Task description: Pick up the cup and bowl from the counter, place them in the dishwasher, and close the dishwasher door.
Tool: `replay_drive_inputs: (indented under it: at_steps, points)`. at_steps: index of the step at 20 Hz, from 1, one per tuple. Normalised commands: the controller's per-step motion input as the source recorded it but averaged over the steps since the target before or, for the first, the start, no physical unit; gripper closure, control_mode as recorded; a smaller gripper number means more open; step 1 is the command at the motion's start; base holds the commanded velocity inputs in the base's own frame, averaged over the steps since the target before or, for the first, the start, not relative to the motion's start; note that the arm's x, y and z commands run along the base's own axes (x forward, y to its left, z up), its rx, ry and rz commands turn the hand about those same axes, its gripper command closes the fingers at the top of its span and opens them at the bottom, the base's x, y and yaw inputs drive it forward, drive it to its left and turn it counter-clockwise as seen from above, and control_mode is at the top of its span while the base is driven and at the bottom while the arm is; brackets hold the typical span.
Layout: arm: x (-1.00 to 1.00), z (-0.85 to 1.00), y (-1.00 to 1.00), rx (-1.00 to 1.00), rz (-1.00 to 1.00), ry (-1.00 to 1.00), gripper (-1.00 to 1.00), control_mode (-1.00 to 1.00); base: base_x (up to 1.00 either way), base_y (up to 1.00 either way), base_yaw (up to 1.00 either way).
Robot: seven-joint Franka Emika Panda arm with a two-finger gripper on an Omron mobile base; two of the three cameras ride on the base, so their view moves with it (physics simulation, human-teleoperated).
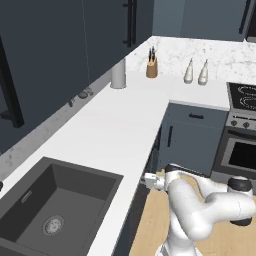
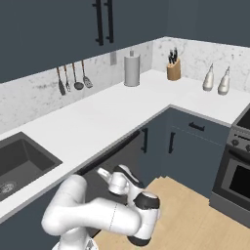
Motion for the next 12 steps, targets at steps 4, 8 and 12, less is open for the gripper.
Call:
replay_drive_inputs:
  at_steps: [4, 8, 12]
  points:
    - [0.16, -0.14, 0.28, 0.17, 0.23, -0.23, -1.00, -1.00, 0.00, 0.00, 0.00]
    - [0.00, 0.00, 0.22, 0.10, -0.32, -0.03, -1.00, -1.00, 0.00, 0.00, 0.00]
    - [0.00, 0.00, 0.45, 0.14, -0.68, -0.06, -1.00, -1.00, 0.00, 0.00, 0.00]
